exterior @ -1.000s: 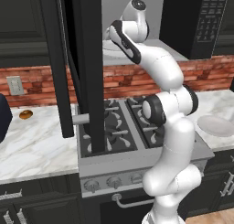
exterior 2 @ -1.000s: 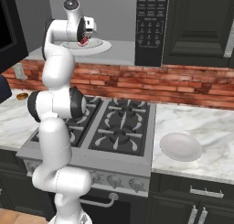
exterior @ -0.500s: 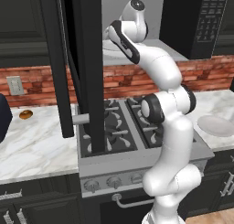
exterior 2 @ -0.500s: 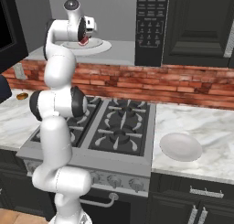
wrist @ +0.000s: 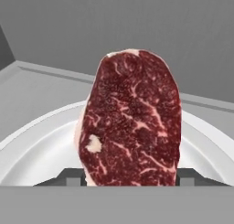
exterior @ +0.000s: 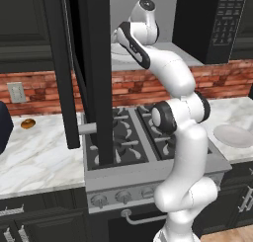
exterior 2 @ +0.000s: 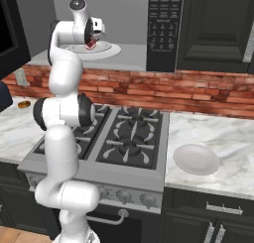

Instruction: Pick the steak from the counter and place it in the microwave. Then turn on the microwave.

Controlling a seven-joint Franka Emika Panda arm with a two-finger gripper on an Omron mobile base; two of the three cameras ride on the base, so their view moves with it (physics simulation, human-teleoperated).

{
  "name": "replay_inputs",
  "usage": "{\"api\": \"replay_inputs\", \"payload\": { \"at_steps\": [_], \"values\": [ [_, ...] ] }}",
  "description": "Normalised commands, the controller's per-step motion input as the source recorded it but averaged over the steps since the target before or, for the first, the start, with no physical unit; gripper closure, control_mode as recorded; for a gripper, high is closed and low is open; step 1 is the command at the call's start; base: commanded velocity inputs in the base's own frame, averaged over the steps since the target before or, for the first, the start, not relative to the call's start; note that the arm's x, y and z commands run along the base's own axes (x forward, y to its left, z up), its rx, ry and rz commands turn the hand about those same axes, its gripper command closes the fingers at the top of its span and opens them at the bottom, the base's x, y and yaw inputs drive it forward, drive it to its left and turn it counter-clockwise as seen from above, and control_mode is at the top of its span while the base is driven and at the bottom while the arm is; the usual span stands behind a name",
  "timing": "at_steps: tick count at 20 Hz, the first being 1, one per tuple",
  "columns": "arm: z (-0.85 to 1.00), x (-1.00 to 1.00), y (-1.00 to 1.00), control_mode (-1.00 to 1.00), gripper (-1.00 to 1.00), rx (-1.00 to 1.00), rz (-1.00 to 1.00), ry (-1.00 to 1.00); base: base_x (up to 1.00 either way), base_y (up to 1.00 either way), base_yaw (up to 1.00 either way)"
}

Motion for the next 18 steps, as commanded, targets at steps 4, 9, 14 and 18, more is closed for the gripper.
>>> {"api": "replay_inputs", "payload": {
  "at_steps": [4, 9, 14, 18],
  "values": [
    [-0.08, 0.00, 0.00, -1.00, -1.00, -0.01, 0.00, 0.01, 0.00, 0.00, 0.00],
    [-0.03, 0.00, 0.00, -1.00, -1.00, 0.00, 0.00, 0.00, 0.00, 0.00, 0.00],
    [0.00, 0.00, 0.00, -1.00, -1.00, 0.00, 0.00, 0.00, 0.00, 0.00, 0.00],
    [0.05, -0.04, 0.00, -1.00, -1.00, 0.00, 0.00, 0.00, 0.00, 0.00, 0.00]
  ]
}}
